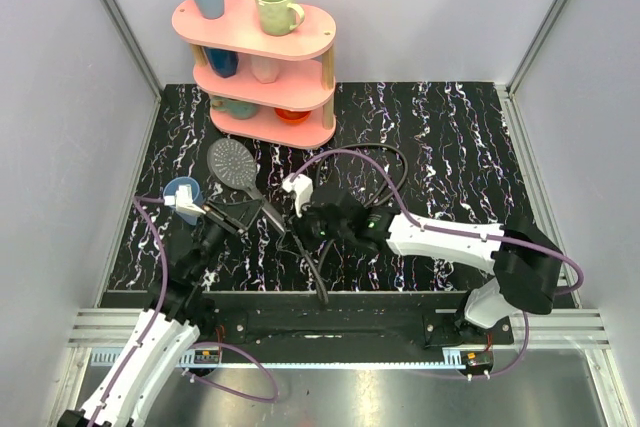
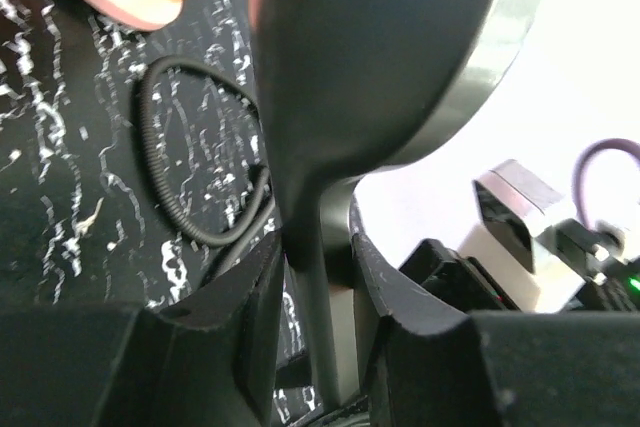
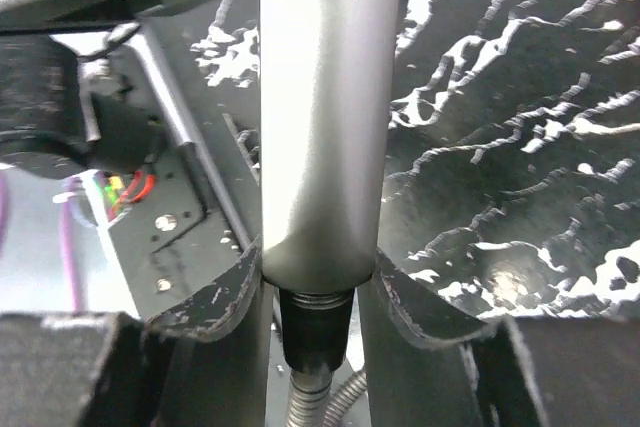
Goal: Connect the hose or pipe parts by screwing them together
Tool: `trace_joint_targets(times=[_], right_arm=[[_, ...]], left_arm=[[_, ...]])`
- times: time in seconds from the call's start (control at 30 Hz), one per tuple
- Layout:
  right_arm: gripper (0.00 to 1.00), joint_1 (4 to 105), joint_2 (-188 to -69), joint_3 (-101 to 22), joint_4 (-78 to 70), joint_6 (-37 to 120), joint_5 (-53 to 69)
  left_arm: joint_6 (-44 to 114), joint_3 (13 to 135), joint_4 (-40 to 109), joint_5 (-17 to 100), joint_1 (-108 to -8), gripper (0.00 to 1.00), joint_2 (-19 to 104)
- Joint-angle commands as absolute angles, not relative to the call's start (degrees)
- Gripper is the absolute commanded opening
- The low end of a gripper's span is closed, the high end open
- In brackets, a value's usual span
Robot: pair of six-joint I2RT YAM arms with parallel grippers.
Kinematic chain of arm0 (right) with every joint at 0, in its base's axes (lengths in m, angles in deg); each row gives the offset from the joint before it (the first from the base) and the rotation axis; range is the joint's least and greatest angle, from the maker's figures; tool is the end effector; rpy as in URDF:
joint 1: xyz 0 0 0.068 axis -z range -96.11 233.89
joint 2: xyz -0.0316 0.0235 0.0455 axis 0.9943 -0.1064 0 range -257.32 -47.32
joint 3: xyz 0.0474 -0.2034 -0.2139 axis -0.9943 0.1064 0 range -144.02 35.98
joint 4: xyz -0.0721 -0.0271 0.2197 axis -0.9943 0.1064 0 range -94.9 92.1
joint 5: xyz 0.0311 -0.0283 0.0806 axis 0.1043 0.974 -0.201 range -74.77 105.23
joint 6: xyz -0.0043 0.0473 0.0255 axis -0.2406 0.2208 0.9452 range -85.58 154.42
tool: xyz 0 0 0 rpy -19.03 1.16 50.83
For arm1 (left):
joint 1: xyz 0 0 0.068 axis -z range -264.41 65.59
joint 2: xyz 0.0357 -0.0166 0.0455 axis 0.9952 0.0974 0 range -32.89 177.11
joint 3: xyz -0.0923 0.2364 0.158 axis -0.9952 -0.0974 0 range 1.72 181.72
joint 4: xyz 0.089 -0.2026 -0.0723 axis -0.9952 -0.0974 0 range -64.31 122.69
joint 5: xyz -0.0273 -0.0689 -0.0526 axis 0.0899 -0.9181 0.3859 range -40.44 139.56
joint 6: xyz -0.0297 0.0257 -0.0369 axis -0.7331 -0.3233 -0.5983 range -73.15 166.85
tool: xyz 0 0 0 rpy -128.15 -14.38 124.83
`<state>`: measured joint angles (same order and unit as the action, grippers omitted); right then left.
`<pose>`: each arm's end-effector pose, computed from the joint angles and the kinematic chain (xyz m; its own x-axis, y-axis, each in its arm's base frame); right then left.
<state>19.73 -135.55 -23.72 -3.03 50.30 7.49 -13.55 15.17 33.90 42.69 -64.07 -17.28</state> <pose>0.1361 0.2919 0.2995 -0.4699 -0.3484 -0.8110 -0.8462 0.4393 0.3016 0.0598 -0.0267 0.2418 -0.4053 -0.7704 -0.4921 0.2123 0.4443 -0.8704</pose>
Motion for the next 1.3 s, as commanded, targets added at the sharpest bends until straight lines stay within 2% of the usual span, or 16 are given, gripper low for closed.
trace_joint_targets(times=[0.0, 0.23, 0.3, 0.33, 0.4, 0.43, 0.53, 0.57, 0.63, 0.67, 0.73, 1.03, 1.27], right_arm=[[0.0, 24.03, -132.75, -21.85, -21.59, 56.03, -15.16], [0.0, 24.21, -136.0, -21.41, -22.21, 57.0, -13.95], [0.05, 24.48, -135.83, -21.23, -22.3, 57.53, -13.34], [0.15, 24.82, -135.65, -21.06, -22.13, 57.79, -11.94], [0.22, 25.18, -134.69, -20.71, -21.25, 58.49, -10.18], [0.37, 25.61, -134.16, -20.27, -20.72, 58.5, -7.64], [0.59, 25.79, -132.23, -19.83, -16.51, 58.24, 0.34], [0.73, 25.79, -131.01, -19.74, -13.89, 58.23, 2.21], [0.84, 25.79, -129.86, -19.13, -11.5, 58.23, 7.29], [0.92, 25.88, -128.81, -18.86, -9.49, 58.76, 8.8], [0.99, 25.88, -127.83, -17.9, -7.81, 59.64, 11.88], [1.0, 25.88, -118.7, -11.66, -1.56, 64.74, 26.03], [1.0, 25.88, -114.3, -8.58, -0.33, 64.65, 28.59]], left_arm=[[-13.79, 12.01, 55.06, 36.12, -64.28, 0.0, -19.09], [-11.6, 10.77, 55.63, 35.85, -64.28, 0.0, -17.34], [-10.63, 11.21, 53.44, 36.82, -64.28, 0.0, -17.86], [-10.19, 11.56, 52.47, 38.04, -64.2, 0.0, -18.04], [-8.79, 12.87, 48.62, 39.62, -64.28, 0.0, -18.13], [-7.74, 13.41, 47.38, 41.11, -64.28, 0.0, -17.87], [-5.98, 15.43, 44.29, 43.32, -64.28, 0.0, -16.55], [-5.62, 15.69, 43.59, 43.76, -64.28, 0.0, -16.2], [-4.92, 16.66, 43.58, 44.81, -64.28, 0.0, -14.36], [-4.74, 16.75, 44.45, 44.91, -64.28, 0.0, -13.56], [-3.95, 17.19, 45.77, 45.17, -64.28, 0.0, -10.76], [-0.44, 20.44, 50.09, 44.82, -64.28, 0.0, 4.79], [1.93, 23.16, 48.86, 49.48, -64.28, 0.0, 16.14]])
